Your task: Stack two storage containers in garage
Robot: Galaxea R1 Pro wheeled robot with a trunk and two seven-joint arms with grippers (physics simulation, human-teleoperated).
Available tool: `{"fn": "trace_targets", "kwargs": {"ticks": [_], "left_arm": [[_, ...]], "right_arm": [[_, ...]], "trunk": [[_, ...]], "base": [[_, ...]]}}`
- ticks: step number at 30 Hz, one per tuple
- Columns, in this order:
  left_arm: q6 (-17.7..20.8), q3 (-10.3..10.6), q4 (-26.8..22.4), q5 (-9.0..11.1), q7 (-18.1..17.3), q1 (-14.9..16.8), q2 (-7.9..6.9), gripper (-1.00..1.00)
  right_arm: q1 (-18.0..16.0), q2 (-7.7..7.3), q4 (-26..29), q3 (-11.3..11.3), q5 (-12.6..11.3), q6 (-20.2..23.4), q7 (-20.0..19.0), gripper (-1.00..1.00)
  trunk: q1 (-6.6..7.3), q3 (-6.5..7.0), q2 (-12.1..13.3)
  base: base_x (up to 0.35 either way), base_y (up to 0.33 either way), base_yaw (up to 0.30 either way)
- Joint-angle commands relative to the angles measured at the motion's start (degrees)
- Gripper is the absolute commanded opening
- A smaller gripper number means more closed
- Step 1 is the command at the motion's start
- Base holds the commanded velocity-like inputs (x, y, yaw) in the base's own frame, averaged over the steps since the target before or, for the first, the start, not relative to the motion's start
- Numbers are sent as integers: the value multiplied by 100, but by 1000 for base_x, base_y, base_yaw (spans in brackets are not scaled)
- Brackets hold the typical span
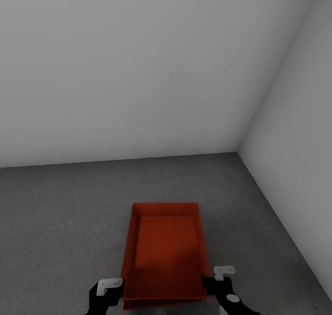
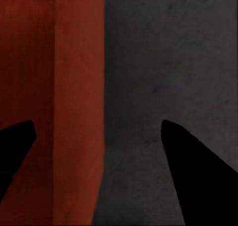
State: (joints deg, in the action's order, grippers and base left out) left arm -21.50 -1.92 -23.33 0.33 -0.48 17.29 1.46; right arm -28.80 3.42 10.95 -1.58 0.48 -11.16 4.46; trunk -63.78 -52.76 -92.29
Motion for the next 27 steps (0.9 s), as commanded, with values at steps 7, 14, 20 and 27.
{"fn": "trace_targets", "kwargs": {"ticks": [7, 14, 20, 27], "left_arm": [[-13, -19, 4, 2, -5, 3, 4, 100], [-12, -19, 4, 2, -5, 3, 4, 100], [-18, -19, 4, 2, -5, 3, 4, 100], [-20, -19, 4, 2, -5, 3, 4, 100]], "right_arm": [[-3, 1, -6, -17, 5, -12, 29, 100], [-3, 1, -6, -17, 5, -4, 29, 100], [-3, 1, -6, -17, 5, -1, 29, 100], [-4, 1, -6, -17, 5, -1, 29, 100]], "trunk": [[0, -3, -2], [0, -3, -2], [0, -3, -2], [0, -3, -2]], "base": [[0, 0, 0], [0, 0, 0], [0, 0, 0], [0, 0, 0]]}}
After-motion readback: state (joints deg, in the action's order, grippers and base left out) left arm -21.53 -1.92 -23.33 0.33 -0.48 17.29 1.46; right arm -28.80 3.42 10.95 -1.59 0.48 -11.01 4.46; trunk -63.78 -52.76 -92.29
